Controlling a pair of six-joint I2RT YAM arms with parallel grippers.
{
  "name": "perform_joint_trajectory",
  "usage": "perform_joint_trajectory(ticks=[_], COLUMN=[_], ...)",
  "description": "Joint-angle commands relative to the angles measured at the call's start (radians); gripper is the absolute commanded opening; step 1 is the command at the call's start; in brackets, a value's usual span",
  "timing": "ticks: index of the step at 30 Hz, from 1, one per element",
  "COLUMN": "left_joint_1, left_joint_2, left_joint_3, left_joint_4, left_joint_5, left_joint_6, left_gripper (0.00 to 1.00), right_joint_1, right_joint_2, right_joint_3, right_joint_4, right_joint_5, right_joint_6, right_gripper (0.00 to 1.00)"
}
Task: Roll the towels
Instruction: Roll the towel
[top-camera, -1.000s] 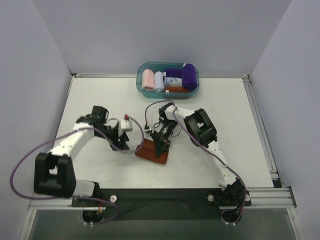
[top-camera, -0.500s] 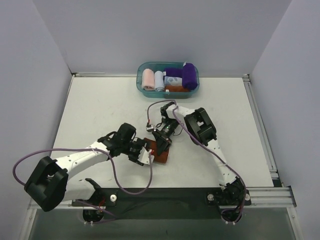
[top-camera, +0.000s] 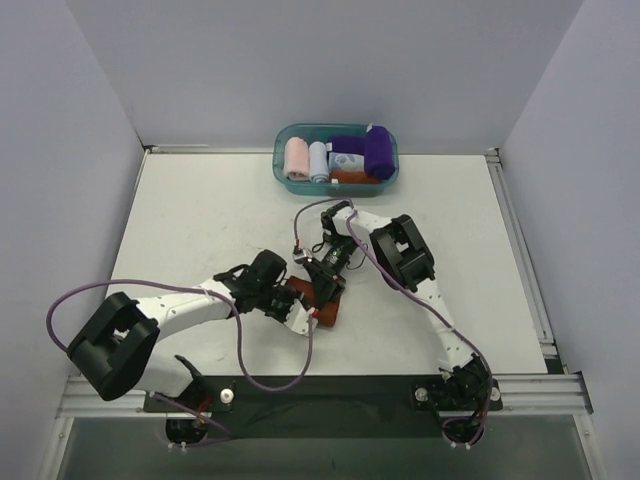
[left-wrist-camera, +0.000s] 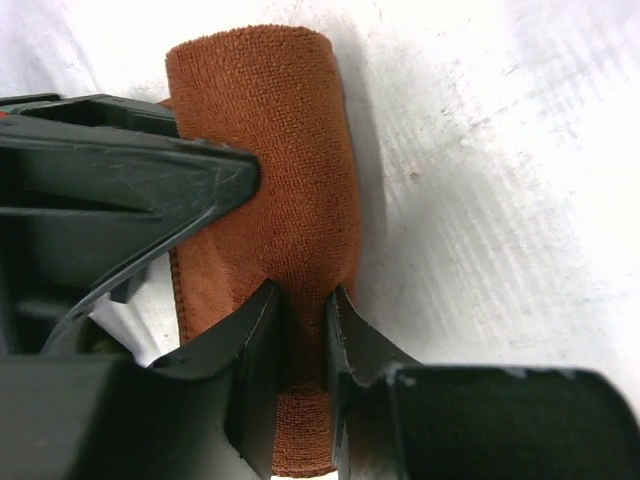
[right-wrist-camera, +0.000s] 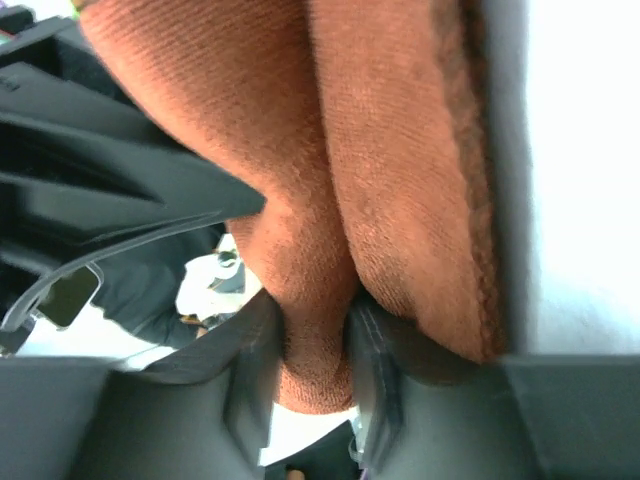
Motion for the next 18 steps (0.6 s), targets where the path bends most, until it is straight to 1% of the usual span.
perform_joint_trajectory(ticks=[1, 3, 4, 5, 6, 7, 9, 10, 11, 12, 13, 14, 15, 16, 17, 18], left_joint_1=[-0.012, -0.009, -0.002, 0.006, 0.014, 0.029, 0.052, 0.086, 0.104, 0.129, 0.152, 0.194, 0.212, 0.228, 0.264, 0.278], left_joint_2=[0.033, 0.047, 0.054, 0.077, 0.093, 0.112, 0.181, 0.210, 0.273, 0.309, 0.382, 0.425, 0.468, 0.514, 0.612, 0.663], left_joint_3=[0.056, 0.098, 0.116, 0.162, 0.184, 0.212, 0.288, 0.319, 0.389, 0.426, 0.460, 0.504, 0.584, 0.632, 0.679, 0.781], left_joint_4=[-0.250, -0.312, -0.376, -0.409, -0.449, -0.519, -0.579, -0.640, -0.671, -0.703, -0.755, -0.786, -0.821, -0.881, -0.923, -0.962], left_joint_5=[-0.015, 0.017, 0.032, 0.051, 0.089, 0.107, 0.165, 0.184, 0.204, 0.244, 0.264, 0.282, 0.302, 0.314, 0.327, 0.345], left_joint_6=[-0.123, -0.192, -0.209, -0.235, -0.241, -0.248, -0.271, -0.272, -0.277, -0.277, -0.280, -0.278, -0.272, -0.265, -0.239, -0.225], left_gripper=[0.10, 0.06, 0.02, 0.01, 0.00, 0.00, 0.00, 0.00, 0.00, 0.00, 0.00, 0.00, 0.00, 0.00, 0.00, 0.00], right_joint_1=[-0.024, -0.047, -0.065, -0.078, -0.086, -0.098, -0.115, -0.138, -0.148, -0.162, -0.173, -0.193, -0.199, -0.204, -0.208, -0.210], right_joint_2=[-0.095, -0.151, -0.220, -0.260, -0.297, -0.367, -0.429, -0.492, -0.523, -0.553, -0.616, -0.647, -0.708, -0.737, -0.768, -0.823], right_joint_3=[0.028, 0.026, 0.019, -0.004, -0.021, -0.032, -0.072, -0.090, -0.133, -0.156, -0.185, -0.241, -0.275, -0.306, -0.335, -0.396], right_joint_4=[0.057, 0.089, 0.133, 0.161, 0.210, 0.227, 0.268, 0.284, 0.296, 0.322, 0.333, 0.347, 0.370, 0.382, 0.393, 0.408], right_joint_5=[0.215, 0.273, 0.293, 0.319, 0.375, 0.406, 0.464, 0.474, 0.480, 0.486, 0.491, 0.495, 0.500, 0.515, 0.520, 0.526], right_joint_6=[0.041, 0.085, 0.099, 0.113, 0.130, 0.130, 0.131, 0.131, 0.133, 0.133, 0.131, 0.131, 0.131, 0.130, 0.128, 0.127], right_gripper=[0.39, 0.44, 0.50, 0.53, 0.54, 0.55, 0.55, 0.55, 0.55, 0.55, 0.55, 0.55, 0.55, 0.55, 0.55, 0.55])
